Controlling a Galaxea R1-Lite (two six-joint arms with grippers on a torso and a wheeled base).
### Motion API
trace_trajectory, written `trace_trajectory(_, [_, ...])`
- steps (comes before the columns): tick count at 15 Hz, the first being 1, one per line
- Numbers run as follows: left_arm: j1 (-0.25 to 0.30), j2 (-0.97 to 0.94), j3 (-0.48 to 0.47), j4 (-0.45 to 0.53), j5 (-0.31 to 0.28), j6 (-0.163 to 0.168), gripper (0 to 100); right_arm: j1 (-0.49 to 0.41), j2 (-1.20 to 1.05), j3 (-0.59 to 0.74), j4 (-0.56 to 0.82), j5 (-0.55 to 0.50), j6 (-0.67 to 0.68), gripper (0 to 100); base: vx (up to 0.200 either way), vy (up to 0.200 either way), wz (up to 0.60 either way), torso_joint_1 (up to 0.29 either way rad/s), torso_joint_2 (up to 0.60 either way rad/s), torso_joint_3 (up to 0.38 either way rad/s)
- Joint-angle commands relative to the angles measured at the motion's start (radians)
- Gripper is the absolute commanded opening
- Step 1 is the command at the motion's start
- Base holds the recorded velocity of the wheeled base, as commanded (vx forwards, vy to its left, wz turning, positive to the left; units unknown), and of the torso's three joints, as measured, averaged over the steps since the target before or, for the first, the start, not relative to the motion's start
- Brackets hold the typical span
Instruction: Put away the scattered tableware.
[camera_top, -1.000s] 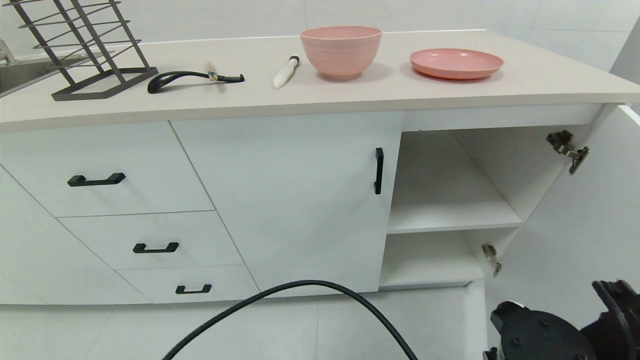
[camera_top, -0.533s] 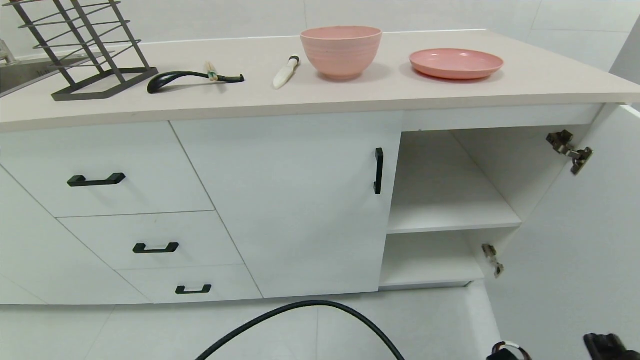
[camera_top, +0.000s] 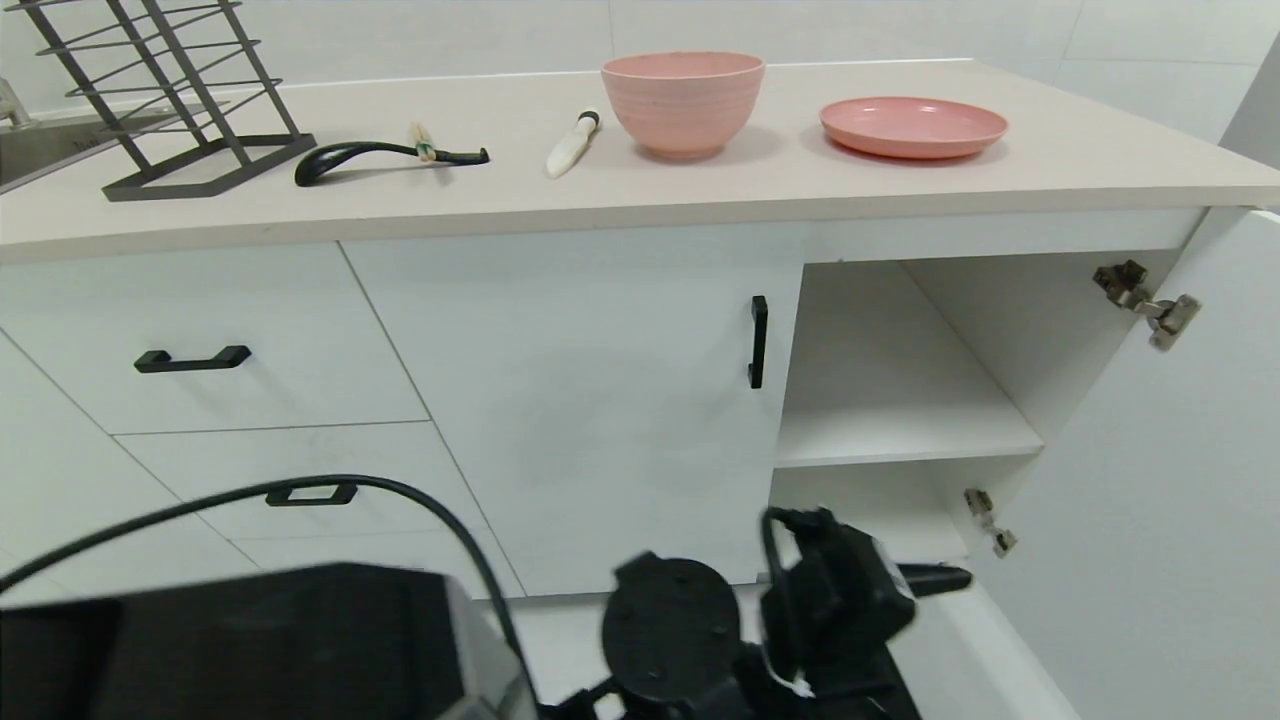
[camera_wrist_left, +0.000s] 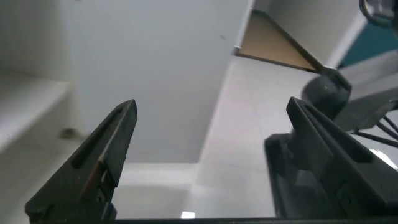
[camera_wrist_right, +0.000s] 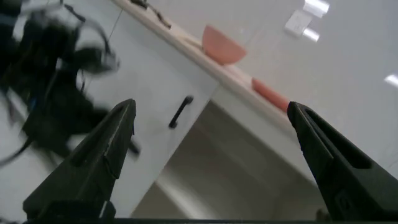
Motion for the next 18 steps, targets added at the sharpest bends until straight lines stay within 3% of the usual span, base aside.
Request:
trace_trajectory(1, [0.214, -0.413, 0.304, -0.011, 0.002, 0.021, 100, -0.001, -0.090, 0.005, 0.132, -0.010, -0.002, 100, 0.000, 0.000, 0.00, 0.000, 0.00, 0.000])
trace_trajectory(3, [0.358, -0.625, 0.428, -0.011, 0.002, 0.026, 100, -0.001, -0.193, 0.005, 0.300, -0.010, -0.006, 100, 0.000, 0.000, 0.00, 0.000, 0.00, 0.000])
trace_trajectory(6, [0.528, -0.849, 0.558, 0.008, 0.002, 0.026, 100, 0.004, -0.348, 0.005, 0.514, -0.010, -0.008, 100, 0.000, 0.000, 0.00, 0.000, 0.00, 0.000])
trace_trajectory(7, [0.583, -0.978, 0.632, 0.045, 0.002, 0.026, 100, 0.035, -0.471, 0.005, 0.672, -0.010, -0.008, 100, 0.000, 0.000, 0.00, 0.000, 0.00, 0.000])
trace_trajectory(9, [0.631, -1.157, 0.716, 0.134, 0.004, 0.046, 100, 0.073, -0.511, 0.005, 0.738, -0.086, -0.002, 100, 0.000, 0.000, 0.00, 0.000, 0.00, 0.000])
trace_trajectory(10, [0.680, -1.269, 0.723, 0.233, 0.005, 0.060, 100, 0.085, -0.544, 0.005, 0.818, -0.178, 0.032, 100, 0.000, 0.000, 0.00, 0.000, 0.00, 0.000])
trace_trajectory(12, [0.780, -1.564, 0.719, 0.548, 0.002, 0.058, 100, 0.094, -0.566, 0.005, 1.034, -0.419, 0.063, 100, 0.000, 0.000, 0.00, 0.000, 0.00, 0.000])
trace_trajectory(13, [0.790, -1.625, 0.716, 0.618, 0.004, 0.058, 100, 0.094, -0.566, 0.005, 1.056, -0.456, 0.063, 100, 0.000, 0.000, 0.00, 0.000, 0.00, 0.000])
trace_trajectory(14, [0.835, -1.889, 0.690, 0.968, 0.010, 0.057, 100, 0.094, -0.566, 0.003, 1.134, -0.562, 0.063, 100, 0.000, 0.000, 0.00, 0.000, 0.00, 0.000])
trace_trajectory(15, [0.866, -2.035, 0.657, 1.184, 0.033, 0.052, 100, 0.094, -0.566, 0.005, 1.125, -0.596, 0.076, 100, 0.000, 0.000, 0.00, 0.000, 0.00, 0.000])
trace_trajectory(16, [0.890, -2.074, 0.644, 1.329, 0.081, 0.050, 100, 0.094, -0.566, 0.005, 1.125, -0.632, 0.118, 100, 0.000, 0.000, 0.00, 0.000, 0.00, 0.000])
trace_trajectory(18, [0.913, -2.068, 0.723, 1.336, 0.193, 0.037, 100, 0.094, -0.566, 0.005, 1.148, -0.724, 0.191, 100, 0.000, 0.000, 0.00, 0.000, 0.00, 0.000])
